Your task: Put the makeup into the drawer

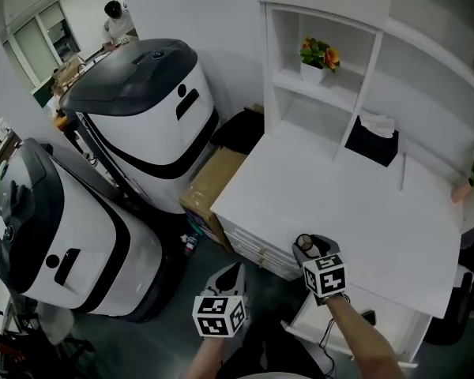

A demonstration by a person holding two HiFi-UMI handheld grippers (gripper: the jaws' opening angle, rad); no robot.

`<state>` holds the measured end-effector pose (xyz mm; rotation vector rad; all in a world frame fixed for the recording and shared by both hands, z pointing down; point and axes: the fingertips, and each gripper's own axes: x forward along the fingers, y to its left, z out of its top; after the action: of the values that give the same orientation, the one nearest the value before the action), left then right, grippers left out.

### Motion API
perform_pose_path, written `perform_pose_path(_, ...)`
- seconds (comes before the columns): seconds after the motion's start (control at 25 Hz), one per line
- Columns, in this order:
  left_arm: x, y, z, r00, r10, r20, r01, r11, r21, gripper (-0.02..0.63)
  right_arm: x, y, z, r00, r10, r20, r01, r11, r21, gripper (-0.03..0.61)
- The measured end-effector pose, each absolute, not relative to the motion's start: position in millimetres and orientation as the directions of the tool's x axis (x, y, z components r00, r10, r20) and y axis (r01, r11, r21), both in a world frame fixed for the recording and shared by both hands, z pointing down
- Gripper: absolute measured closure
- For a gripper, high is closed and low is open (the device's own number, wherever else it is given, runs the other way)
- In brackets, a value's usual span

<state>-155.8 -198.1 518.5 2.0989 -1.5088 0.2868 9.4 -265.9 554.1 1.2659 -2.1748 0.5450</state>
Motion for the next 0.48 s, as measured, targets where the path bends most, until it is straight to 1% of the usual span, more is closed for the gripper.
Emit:
perform_pose_path(0.2, -140, -193, 516, 0.411, -0.793, 0.451, -0.906, -0.297, 0.303, 0.611, 22, -231, 545, -0.388, -0.667, 0.635, -0.893, 0.442, -0.081, 0.360)
perform_pose_path(0.48, -111, -179, 513, 0.501, -0.747, 0.437, -0.864, -0.404, 0.301, 0.611, 56, -178, 541, -0.338, -0.693, 0.637, -0.923, 0.375, -0.082, 0.360)
